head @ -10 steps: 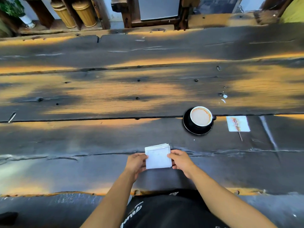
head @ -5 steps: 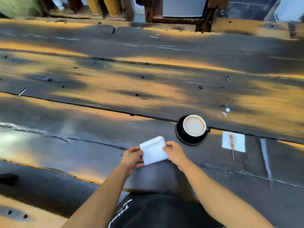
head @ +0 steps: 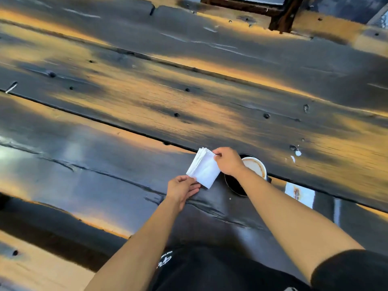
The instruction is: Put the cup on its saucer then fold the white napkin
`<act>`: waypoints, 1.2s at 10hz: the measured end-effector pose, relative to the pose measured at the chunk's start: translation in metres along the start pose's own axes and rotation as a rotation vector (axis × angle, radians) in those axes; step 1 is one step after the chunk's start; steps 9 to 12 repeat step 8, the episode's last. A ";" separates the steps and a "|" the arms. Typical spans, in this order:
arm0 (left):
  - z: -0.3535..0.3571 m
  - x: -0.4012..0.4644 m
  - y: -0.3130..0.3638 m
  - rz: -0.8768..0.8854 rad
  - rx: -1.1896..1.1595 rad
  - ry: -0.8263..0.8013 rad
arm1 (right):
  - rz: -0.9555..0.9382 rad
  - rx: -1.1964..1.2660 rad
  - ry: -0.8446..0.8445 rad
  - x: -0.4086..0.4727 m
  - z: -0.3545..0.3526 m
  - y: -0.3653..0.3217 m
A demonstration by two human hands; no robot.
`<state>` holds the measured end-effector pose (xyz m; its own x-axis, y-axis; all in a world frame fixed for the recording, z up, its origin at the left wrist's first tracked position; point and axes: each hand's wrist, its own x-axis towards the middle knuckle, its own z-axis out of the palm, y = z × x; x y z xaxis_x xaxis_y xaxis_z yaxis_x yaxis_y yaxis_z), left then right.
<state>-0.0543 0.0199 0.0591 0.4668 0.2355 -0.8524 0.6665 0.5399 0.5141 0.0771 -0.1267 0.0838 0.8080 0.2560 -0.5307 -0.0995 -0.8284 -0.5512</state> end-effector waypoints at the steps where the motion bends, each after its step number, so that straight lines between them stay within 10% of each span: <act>1: 0.022 0.022 0.007 -0.032 -0.038 -0.005 | 0.007 -0.065 -0.036 0.036 -0.013 0.000; 12: 0.030 0.047 0.015 -0.007 0.453 0.097 | 0.002 -0.187 0.065 0.038 0.002 -0.002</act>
